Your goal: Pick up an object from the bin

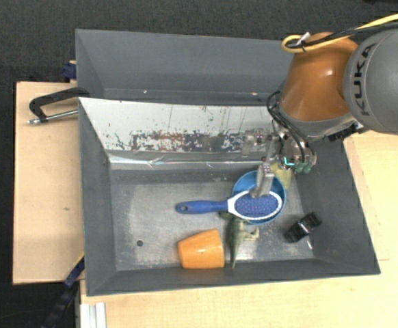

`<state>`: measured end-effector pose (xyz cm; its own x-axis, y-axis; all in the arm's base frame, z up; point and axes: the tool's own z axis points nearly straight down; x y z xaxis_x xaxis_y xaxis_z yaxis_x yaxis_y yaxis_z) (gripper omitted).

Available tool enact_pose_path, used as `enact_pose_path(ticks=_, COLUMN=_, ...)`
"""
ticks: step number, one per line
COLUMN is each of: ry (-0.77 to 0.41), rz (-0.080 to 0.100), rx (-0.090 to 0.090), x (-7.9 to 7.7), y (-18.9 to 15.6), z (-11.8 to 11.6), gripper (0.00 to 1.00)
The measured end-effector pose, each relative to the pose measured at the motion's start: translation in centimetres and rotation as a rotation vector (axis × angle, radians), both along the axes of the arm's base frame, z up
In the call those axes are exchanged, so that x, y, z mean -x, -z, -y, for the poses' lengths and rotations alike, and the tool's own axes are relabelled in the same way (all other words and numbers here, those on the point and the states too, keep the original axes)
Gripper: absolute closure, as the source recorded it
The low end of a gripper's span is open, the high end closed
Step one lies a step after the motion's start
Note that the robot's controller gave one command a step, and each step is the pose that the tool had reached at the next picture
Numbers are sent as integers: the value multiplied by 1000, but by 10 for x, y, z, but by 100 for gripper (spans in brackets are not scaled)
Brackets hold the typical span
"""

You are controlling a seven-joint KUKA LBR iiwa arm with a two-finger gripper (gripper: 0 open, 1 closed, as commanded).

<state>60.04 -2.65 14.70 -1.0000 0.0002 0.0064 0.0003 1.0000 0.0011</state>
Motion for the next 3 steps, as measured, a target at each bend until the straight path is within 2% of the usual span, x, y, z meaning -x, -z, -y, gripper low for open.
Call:
enact_pose_path(ticks=1, ry=-48, rz=22, rx=0, x=7, y=72, z=20, gripper=0)
enact_pose_path(ticks=2, ry=-50, rz=12, rx=0, x=9, y=71, z=20, gripper=100)
enact_pose_path(ticks=3, ry=-407, rz=20, rx=3, x=-2, y=-53, z=39, gripper=100)
